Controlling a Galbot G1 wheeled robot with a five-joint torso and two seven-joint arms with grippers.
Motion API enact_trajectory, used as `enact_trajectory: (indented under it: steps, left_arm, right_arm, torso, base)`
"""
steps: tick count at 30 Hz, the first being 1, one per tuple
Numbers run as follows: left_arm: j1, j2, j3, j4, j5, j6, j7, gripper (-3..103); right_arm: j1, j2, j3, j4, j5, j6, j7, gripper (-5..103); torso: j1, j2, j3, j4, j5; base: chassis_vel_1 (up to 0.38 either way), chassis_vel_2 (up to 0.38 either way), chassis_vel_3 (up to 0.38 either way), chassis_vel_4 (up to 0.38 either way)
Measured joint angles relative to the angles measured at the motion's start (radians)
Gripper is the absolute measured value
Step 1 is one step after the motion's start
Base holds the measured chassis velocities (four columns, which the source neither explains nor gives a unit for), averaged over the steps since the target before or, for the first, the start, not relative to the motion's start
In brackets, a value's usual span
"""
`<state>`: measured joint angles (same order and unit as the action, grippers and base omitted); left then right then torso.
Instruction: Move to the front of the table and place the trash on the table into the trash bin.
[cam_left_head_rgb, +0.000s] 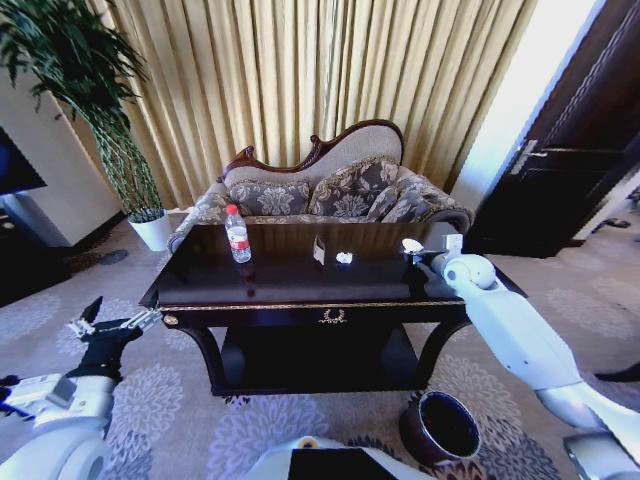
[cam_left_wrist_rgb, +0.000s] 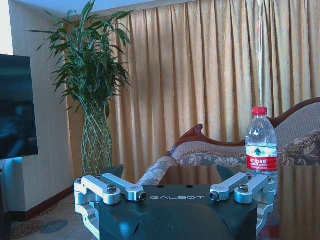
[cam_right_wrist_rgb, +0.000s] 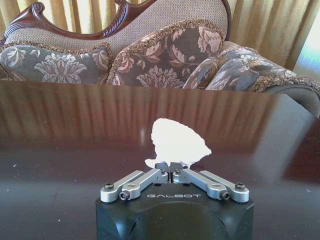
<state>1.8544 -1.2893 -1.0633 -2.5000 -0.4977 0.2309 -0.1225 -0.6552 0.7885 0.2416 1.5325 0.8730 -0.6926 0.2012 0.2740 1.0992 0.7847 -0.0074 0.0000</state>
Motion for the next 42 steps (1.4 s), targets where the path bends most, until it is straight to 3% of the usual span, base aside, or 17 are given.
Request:
enact_trajectory:
  steps: [14,20,30,34,38,42]
  left_arm:
    - [-0.004,0.001,0.003,0.0,0.0,0.0,0.0,100]
    - [-0.008,-0.002,0.002,0.0,0.0,0.0,0.0,100]
    - [-0.017,-0.004,0.017,0.0,0.0,-0.001,0.0,100]
    - [-0.022,-0.006,0.016,0.0,0.0,-0.003,0.001,100]
    - [-0.026,-0.007,0.014,0.0,-0.002,-0.005,0.0,100]
    - [-0.027,-0.006,0.012,0.0,-0.003,-0.022,0.0,100]
  right_arm:
    - [-0.018,-0.007,0.032,0.055,0.008,0.023,-0.004,0]
    - [-0.11,-0.027,0.103,0.167,0.019,0.058,-0.03,0]
    - [-0.262,-0.039,0.2,0.359,0.023,0.186,-0.059,0]
    - [-0.372,-0.011,0.256,0.462,0.017,0.249,-0.059,0]
    - [-0.523,0.041,0.312,0.549,-0.057,0.353,-0.062,0]
    - [-0.601,0.07,0.357,0.593,-0.097,0.394,-0.065,0]
  torso:
    - [0.0,0.0,0.0,0.0001,-0.0002]
    - [0.0,0.0,0.0,0.0,-0.0002]
    - [0.0,0.0,0.0,0.0,-0.0003]
    - [0.0,0.0,0.0,0.0,-0.0003]
    - [0.0,0.0,0.0,-0.0001,-0.0002]
    - [0.0,0.0,0.0,0.0,-0.0002]
  base:
    - [0.0,0.0,0.0,0.0]
    - [0.0,0.0,0.0,0.0]
    - [0.0,0.0,0.0,0.0]
    - [0.0,0.0,0.0,0.0]
    - [0.0,0.0,0.0,0.0]
    - [0.0,0.0,0.0,0.0]
